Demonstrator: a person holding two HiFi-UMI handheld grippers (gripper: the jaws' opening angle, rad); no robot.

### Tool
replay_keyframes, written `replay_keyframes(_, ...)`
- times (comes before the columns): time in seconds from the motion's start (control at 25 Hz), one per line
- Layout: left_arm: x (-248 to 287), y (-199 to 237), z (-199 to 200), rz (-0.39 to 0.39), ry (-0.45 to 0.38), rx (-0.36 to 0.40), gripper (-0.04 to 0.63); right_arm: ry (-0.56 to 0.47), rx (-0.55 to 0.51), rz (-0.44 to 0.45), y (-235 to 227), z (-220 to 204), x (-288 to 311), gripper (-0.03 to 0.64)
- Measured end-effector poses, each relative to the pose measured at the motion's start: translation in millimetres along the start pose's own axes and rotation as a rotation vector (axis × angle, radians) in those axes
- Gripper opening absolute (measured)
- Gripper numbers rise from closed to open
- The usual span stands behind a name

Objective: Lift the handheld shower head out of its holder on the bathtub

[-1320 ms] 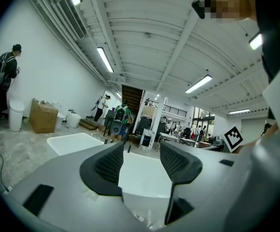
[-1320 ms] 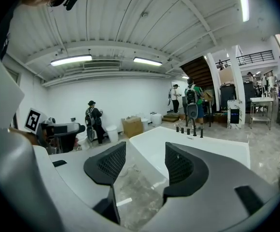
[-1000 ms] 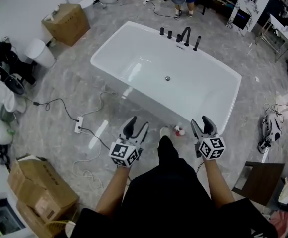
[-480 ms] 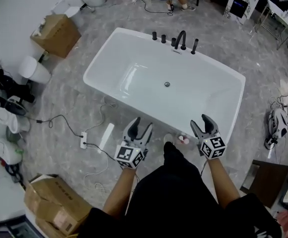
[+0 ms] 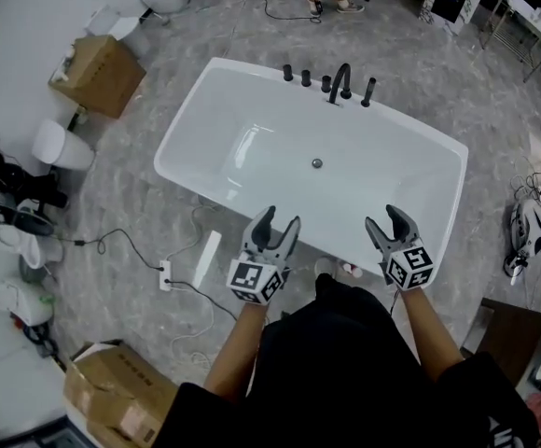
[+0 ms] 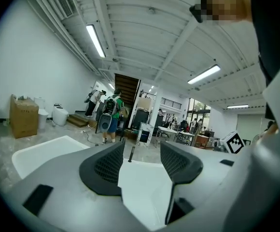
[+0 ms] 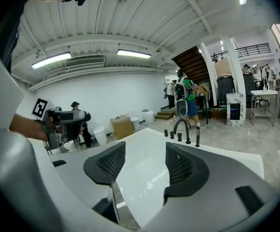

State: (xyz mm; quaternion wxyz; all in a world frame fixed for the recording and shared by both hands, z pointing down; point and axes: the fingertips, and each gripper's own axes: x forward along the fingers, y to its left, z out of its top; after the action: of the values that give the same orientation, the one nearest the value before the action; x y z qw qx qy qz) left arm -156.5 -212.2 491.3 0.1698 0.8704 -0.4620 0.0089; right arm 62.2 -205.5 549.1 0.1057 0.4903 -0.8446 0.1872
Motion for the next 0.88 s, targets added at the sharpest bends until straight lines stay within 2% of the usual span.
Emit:
replay_keyframes(0.28,33,8,9,-0.053,-0.011,0.026,0.226,-0.006,-0.021,-0.004,-8,9,27,0.229)
replay_keyframes(0.48,44,24,3,-0.112,0.017,-0.007,0.225,-0.025,0.027,-0.103,-23,24,34,0.229)
replay_keyframes(0.64,64,37,-5,-0.193,0.085,-0.033,0.227,-0.025,0.077,-0.184,-35,36,43,0.228)
replay_keyframes(0.88,94,46,7,-0.283,0.111,-0.019,0.227,-0.049,0.124,-0.260,-54,50,67,0.228)
